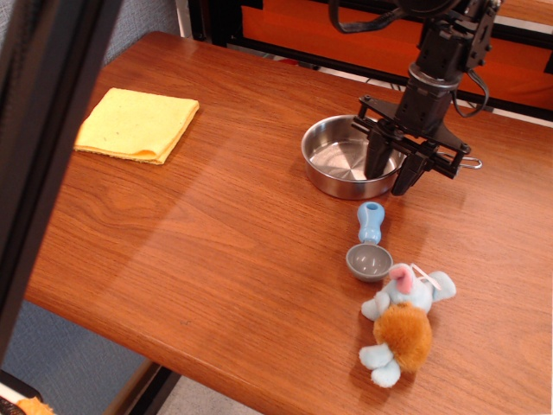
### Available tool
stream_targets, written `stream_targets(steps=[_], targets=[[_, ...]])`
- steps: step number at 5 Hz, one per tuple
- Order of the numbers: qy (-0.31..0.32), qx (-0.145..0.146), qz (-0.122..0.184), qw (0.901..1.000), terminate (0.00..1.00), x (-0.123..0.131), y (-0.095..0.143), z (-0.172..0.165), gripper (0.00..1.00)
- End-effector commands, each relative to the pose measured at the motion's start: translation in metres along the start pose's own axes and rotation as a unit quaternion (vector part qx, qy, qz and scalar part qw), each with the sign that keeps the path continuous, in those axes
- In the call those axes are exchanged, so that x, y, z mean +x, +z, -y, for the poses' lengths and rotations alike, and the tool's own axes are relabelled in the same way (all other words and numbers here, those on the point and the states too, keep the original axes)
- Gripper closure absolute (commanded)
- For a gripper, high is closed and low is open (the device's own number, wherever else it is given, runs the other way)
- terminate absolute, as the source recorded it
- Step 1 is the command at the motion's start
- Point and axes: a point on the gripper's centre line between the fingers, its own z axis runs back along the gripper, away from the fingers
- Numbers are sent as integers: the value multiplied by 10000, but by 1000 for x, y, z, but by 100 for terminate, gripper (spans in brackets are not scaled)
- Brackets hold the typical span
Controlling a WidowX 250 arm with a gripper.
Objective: Move the pan away from the yellow cloth
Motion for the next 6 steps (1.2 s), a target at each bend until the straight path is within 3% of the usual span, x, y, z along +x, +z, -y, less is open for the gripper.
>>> stream_targets(steps=[1,2,3,5,6], targets=[[891,-482,651,9927,0,-14,98,-31,0],[1704,-945,495,9796,0,-40,103,-56,0],[2444,-1396,53,9595,0,-67,88,-77,0],[3495,-1679,-142,9216,0,-120,61,-97,0],[3409,-1556,-74,9271,0,-132,59,-94,0]])
